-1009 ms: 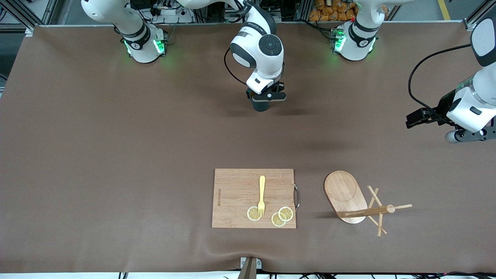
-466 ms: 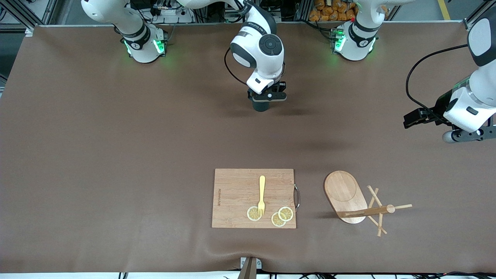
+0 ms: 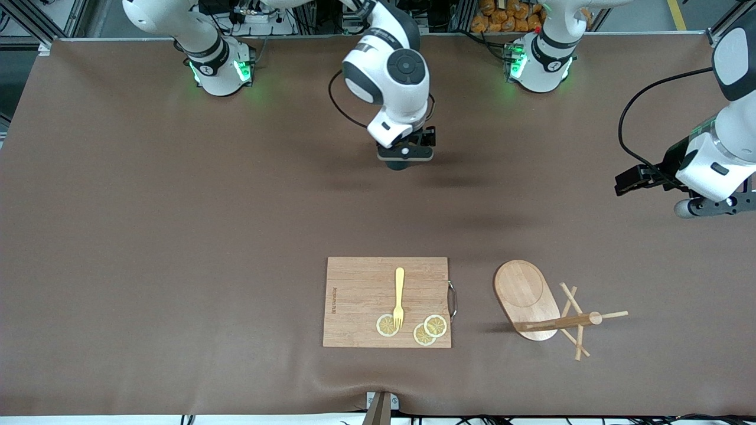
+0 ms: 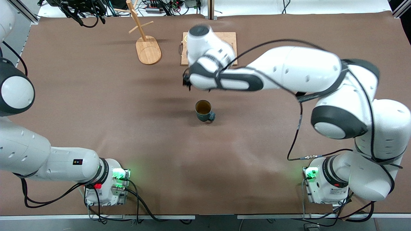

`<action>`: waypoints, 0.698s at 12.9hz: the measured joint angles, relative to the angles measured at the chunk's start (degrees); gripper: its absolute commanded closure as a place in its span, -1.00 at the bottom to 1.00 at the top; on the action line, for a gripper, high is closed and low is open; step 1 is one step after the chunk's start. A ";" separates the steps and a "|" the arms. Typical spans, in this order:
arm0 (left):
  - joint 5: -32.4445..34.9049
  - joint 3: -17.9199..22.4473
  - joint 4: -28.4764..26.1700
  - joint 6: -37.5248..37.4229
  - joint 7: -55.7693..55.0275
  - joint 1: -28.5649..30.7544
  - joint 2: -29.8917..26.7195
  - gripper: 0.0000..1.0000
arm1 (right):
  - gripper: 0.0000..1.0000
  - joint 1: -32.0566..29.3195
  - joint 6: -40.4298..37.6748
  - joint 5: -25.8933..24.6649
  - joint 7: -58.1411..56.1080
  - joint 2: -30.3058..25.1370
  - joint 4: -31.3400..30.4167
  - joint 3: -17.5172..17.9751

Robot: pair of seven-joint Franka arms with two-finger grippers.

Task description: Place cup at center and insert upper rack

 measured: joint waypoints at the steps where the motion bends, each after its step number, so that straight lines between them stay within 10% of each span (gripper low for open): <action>1: 0.00 0.00 0.03 0.00 0.00 0.00 0.00 -1.00 | -1.00 -2.29 -2.54 0.00 -1.51 -2.14 0.45 0.04; 9: 0.02 0.06 2.65 -1.60 0.00 0.00 -0.21 -1.00 | -1.00 -31.12 -21.74 -4.36 -12.51 -20.35 0.93 7.36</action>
